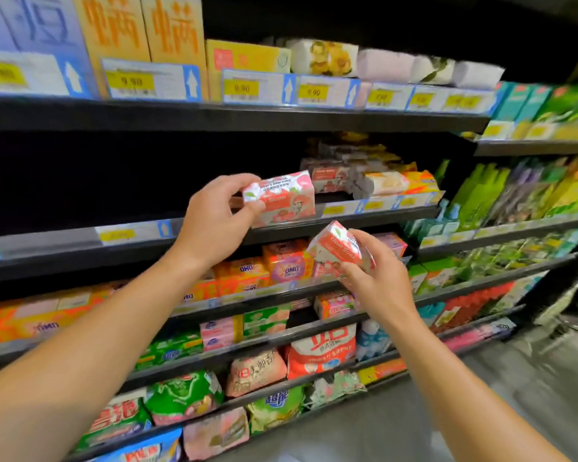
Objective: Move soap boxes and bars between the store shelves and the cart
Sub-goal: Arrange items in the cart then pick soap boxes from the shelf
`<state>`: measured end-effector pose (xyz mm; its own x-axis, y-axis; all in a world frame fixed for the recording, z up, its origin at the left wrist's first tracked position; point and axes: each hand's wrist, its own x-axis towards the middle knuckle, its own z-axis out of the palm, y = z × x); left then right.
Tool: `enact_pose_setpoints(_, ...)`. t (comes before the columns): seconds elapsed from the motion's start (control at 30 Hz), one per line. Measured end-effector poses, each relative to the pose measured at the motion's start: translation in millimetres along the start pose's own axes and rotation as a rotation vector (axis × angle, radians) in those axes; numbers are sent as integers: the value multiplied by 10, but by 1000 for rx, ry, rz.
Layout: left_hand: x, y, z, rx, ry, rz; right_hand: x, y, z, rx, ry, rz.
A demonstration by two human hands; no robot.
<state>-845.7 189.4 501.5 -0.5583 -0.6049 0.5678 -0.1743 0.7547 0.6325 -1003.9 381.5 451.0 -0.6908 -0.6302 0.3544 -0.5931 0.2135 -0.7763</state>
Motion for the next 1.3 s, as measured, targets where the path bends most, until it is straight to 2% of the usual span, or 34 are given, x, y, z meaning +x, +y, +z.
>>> enact_pose_setpoints(0.17,456,179,419,2,51,-51,548,459,-201,14,-83,-44)
enact_pose_setpoints(0.3,762,263,767,116,63,-88,850,732,-335,40,-150,-91)
enact_pose_setpoints(0.4,956,241,1016,186,-1,-154,1014,910,-410,26,-216,-112)
enact_pose_setpoints(0.53,1136,170,1188,391,-158,-286,1135,1090,-449,54,-289,-141)
enact_pose_setpoints(0.63,1148,119,1241,461,-188,-324,1201,1172,-413,77,-339,-142)
enact_pose_setpoints(0.9,1173,72,1359,594,-102,-276,1295,1292,-302,110,-399,-183)
enact_pose_setpoints(1.3,1363,224,1712,634,-139,-187,1406,1421,-334,152,-443,-218)
